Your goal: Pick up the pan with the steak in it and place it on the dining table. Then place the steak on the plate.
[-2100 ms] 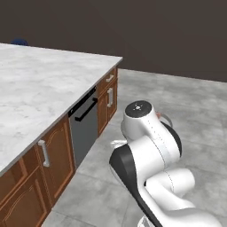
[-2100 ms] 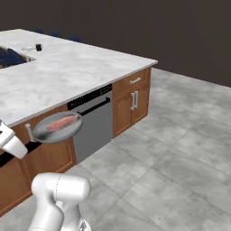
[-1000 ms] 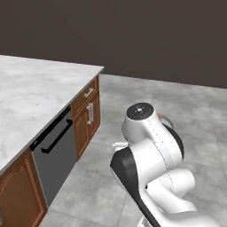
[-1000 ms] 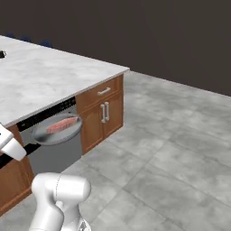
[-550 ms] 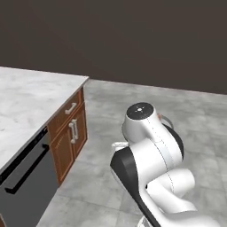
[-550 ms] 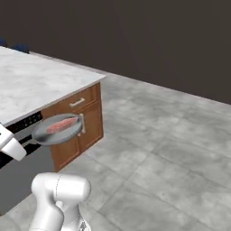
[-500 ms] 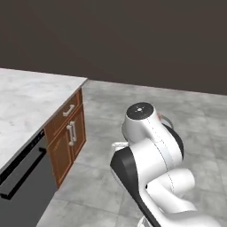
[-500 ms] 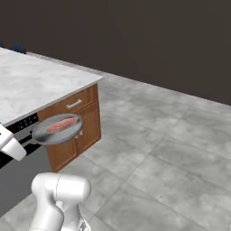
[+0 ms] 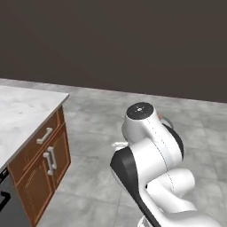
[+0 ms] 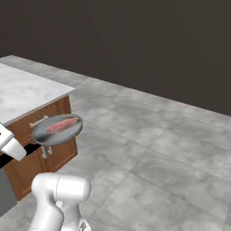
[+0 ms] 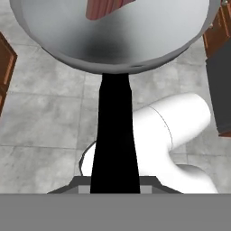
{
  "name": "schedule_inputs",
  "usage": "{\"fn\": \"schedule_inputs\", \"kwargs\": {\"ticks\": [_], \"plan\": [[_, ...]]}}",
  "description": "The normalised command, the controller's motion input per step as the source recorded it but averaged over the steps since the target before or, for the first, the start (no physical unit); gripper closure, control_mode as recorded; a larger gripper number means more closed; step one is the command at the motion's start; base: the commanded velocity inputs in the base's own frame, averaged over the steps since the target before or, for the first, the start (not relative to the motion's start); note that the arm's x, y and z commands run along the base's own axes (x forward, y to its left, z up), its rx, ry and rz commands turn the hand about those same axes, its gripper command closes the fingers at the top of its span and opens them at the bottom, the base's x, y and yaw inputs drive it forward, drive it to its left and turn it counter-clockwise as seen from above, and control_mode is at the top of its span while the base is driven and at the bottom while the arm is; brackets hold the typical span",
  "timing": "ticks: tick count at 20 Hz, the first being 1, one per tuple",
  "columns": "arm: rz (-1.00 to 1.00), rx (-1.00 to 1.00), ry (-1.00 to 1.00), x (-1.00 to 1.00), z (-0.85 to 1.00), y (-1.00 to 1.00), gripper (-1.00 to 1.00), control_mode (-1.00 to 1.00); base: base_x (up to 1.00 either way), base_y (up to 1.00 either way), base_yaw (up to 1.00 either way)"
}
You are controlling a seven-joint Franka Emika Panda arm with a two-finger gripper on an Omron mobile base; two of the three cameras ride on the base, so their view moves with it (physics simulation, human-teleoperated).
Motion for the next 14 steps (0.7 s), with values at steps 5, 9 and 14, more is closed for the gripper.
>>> {"fn": "schedule_inputs", "kwargs": {"ticks": [5,9,14], "plan": [[0.0,0.0,0.0,0.0,0.0,0.0,1.0,1.0,1.0,-0.54,-0.06],[0.0,0.0,0.0,0.0,0.0,0.0,1.0,1.0,1.0,-0.53,-0.06],[0.0,0.0,0.0,0.0,0.0,0.0,1.0,1.0,1.0,-0.52,-0.07]]}}
